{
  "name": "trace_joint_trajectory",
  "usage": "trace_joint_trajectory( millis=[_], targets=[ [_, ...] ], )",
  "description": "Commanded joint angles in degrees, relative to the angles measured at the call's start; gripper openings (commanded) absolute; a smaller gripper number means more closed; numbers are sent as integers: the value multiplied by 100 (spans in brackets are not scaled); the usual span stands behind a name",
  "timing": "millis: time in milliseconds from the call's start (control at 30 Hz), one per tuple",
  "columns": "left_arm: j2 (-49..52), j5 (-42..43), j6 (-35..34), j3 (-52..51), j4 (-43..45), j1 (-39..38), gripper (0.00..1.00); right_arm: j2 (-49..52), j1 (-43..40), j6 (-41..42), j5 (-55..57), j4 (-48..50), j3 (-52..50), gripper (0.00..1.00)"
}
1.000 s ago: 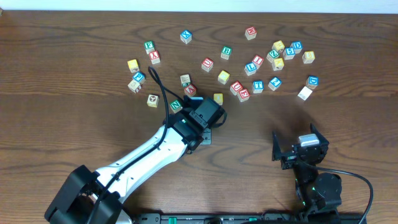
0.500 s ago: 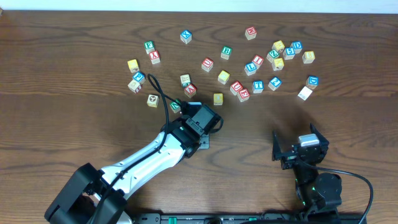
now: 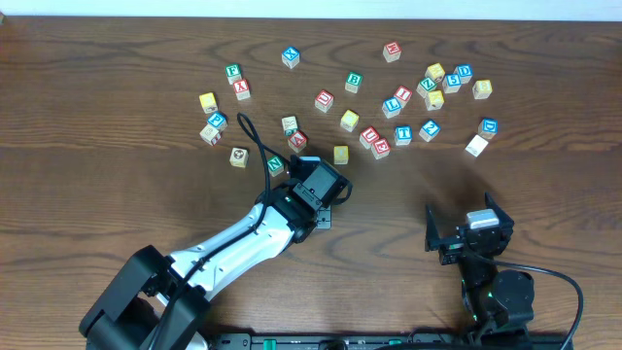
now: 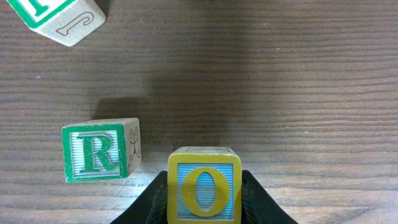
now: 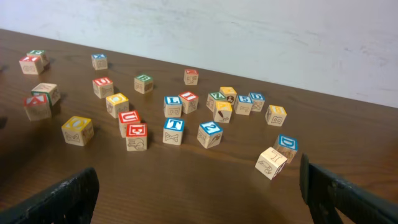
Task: Spell out ROBOT
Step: 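Lower the yellow O block to the right of the R block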
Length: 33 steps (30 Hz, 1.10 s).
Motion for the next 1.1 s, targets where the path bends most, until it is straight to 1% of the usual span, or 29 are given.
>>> trace_joint_trajectory(
  millis=[0, 867, 1067],
  targets=[
    [76, -96, 120, -50, 37, 13, 7, 2, -35, -61, -9, -24, -9, 99],
    [461, -249, 170, -50, 313, 15, 7, 2, -35, -63, -9, -24, -9, 99],
    [463, -442, 168, -50, 356, 15, 8, 2, -35, -63, -9, -24, -9, 99]
  ],
)
